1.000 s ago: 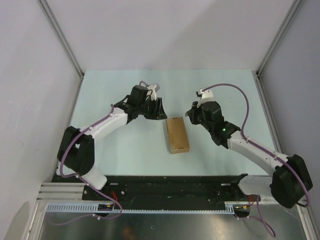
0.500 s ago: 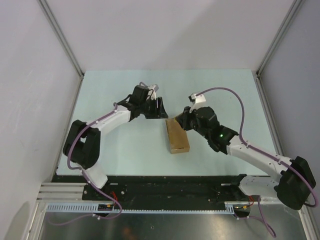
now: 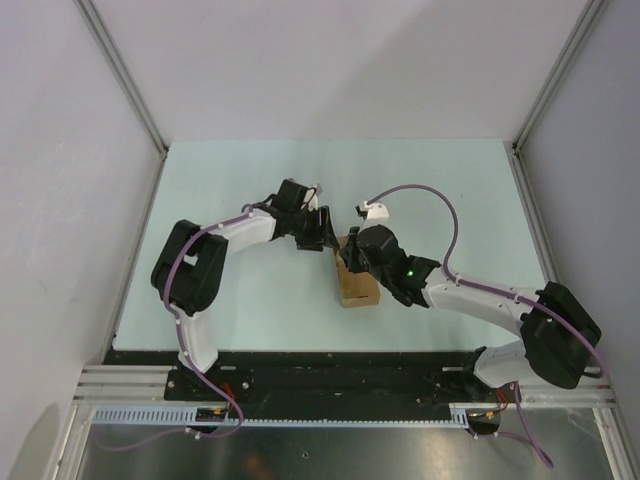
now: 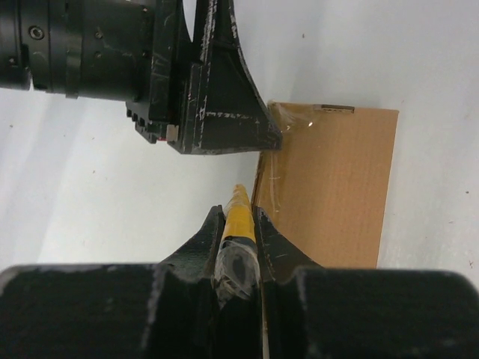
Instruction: Unpack the express box
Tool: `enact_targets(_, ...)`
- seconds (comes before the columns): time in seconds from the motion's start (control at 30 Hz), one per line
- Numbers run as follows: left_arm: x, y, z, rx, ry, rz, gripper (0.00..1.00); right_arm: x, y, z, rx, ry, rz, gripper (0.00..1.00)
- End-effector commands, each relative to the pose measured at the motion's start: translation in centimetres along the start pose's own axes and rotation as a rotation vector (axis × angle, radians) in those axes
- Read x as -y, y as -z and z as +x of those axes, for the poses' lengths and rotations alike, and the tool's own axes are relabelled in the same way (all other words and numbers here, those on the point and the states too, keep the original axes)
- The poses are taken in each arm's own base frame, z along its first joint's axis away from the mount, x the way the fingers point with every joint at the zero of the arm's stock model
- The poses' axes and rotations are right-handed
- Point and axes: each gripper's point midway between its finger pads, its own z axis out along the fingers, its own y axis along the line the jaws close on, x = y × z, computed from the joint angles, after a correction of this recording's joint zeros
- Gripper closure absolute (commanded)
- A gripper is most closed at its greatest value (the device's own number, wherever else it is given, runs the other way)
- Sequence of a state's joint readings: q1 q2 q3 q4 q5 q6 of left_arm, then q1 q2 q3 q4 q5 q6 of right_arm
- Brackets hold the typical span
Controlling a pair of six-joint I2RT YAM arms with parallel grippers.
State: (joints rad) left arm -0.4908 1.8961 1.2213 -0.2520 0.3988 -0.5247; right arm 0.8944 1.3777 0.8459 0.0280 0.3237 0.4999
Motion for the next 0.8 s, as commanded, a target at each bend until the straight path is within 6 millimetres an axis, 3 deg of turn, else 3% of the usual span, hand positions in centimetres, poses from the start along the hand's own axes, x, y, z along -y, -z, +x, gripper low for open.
enact_targets(0.0, 0.2, -0.1, -0.6, 0.003, 0.017, 0.021, 0.42, -1.0, -0.8, -2.6, 0.079, -0.059, 0.010, 1.00)
enact_targets(0.37, -0.7, -0.2, -0.1, -0.010, 0.014, 0.011, 0.46, 0.6, -2.4, -2.0, 0.064, -0.054, 0.061, 1.00)
enact_targets(0.57, -0.8, -0.2, -0.1, -0.007, 0.013, 0.005, 0.46, 0.5, -2.3, -2.3, 0.069, -0.037, 0.052, 1.00)
enact_targets(0.77, -0.7, -0.2, 0.0, -0.010, 0.025, 0.009, 0.47, 0.3, -3.1, -1.0, 0.033, -0.014, 0.035, 1.00)
